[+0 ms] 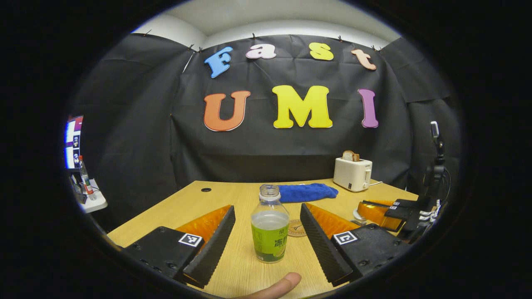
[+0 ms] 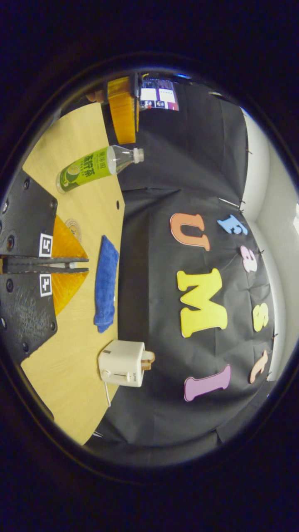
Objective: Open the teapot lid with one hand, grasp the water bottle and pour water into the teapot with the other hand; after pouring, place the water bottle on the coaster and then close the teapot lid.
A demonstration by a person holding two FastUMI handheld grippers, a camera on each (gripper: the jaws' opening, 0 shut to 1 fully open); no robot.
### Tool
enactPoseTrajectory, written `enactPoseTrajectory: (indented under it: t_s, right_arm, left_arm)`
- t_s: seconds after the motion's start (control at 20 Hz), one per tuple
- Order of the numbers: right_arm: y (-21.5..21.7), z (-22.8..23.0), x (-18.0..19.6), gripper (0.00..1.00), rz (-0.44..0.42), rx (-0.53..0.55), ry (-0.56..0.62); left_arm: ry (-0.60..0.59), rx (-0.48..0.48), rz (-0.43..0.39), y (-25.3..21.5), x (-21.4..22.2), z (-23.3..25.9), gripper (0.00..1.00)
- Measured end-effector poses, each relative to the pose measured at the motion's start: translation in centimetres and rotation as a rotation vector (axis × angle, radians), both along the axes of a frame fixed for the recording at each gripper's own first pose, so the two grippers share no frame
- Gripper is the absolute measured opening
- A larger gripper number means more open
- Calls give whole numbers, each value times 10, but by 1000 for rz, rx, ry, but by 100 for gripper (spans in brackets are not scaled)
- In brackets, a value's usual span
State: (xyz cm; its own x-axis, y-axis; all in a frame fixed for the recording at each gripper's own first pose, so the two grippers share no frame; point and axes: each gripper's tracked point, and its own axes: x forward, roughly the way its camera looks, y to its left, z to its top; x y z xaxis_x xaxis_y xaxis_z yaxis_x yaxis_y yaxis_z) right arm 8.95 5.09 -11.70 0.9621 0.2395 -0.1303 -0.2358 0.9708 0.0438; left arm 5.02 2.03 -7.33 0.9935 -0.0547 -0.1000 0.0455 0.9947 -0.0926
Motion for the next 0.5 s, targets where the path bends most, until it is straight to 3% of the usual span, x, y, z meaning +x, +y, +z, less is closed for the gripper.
enactPoseTrajectory:
  t_s: [0.3,0.5]
  right_arm:
    - [-37,49,-20,0,-53,29,-58]
    - [-54,66,-27,0,-82,30,-87]
  left_arm:
    - [5,11,22,5,12,-19,98]
    - [18,-27,-6,-4,23,-41,99]
